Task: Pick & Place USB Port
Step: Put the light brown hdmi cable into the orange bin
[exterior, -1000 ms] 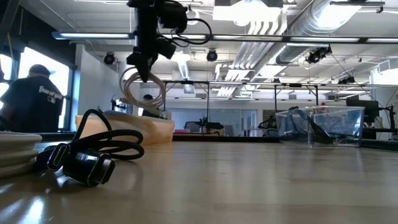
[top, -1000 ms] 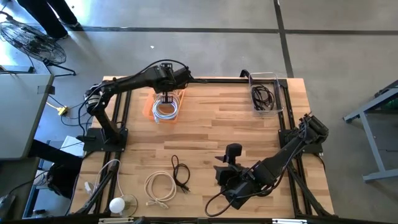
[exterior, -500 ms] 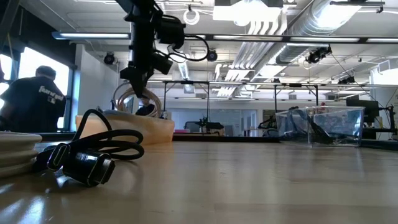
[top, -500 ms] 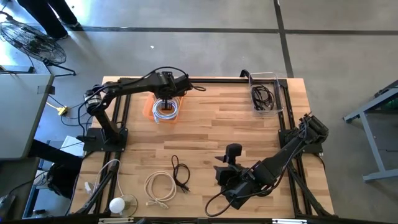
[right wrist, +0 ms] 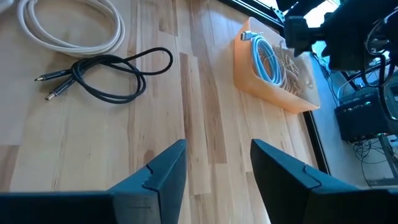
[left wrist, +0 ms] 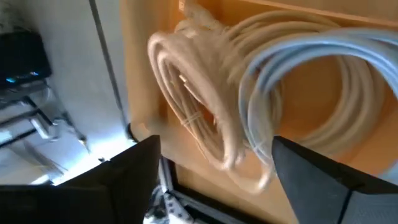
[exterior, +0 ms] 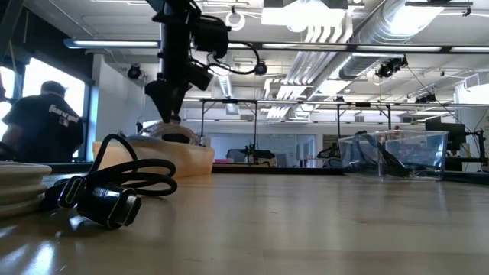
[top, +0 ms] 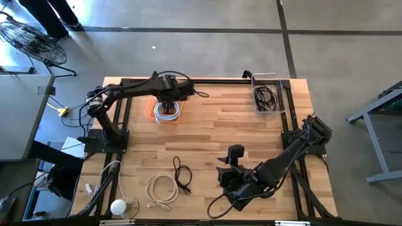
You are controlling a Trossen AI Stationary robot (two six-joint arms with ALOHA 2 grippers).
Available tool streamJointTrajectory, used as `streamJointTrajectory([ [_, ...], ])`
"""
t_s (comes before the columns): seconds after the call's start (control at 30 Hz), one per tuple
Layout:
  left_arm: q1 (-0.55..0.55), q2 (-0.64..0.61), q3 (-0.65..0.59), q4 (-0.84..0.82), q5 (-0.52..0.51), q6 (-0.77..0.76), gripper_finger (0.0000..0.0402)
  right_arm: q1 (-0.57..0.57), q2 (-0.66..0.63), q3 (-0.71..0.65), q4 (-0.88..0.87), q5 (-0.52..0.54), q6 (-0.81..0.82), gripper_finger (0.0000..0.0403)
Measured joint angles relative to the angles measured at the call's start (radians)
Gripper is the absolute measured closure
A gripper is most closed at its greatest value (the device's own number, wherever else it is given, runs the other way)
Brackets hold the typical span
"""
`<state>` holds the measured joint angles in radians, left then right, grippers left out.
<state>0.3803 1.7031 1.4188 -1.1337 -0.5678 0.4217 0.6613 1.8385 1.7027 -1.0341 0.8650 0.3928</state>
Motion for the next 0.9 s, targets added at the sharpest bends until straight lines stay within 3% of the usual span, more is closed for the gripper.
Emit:
streamJointTrajectory([
  [0.23, -0.16, 0.0, 0.114, -0.253, -0.069, -0.098, 0.0094, 0.0, 0.0, 0.0, -0.009, 0.005, 0.005, 0.0233],
  [0.4, -0.373, -0.023, 0.141, -0.438, 0.041, -0.212, 0.0099, 0.0, 0.0, 0.0, -0.048, 0.005, 0.056, 0.0233],
  [0.63, -0.697, -0.066, 0.137, -0.388, 0.346, -0.322, 0.0099, 0.0, 0.0, 0.0, -0.068, 0.0, 0.103, 0.0233],
  [0.9, -1.024, -0.026, 0.136, -0.327, 0.352, -0.668, 0.0099, 0.0, 0.0, 0.0, -0.057, 0.0, 0.101, 0.0233],
])
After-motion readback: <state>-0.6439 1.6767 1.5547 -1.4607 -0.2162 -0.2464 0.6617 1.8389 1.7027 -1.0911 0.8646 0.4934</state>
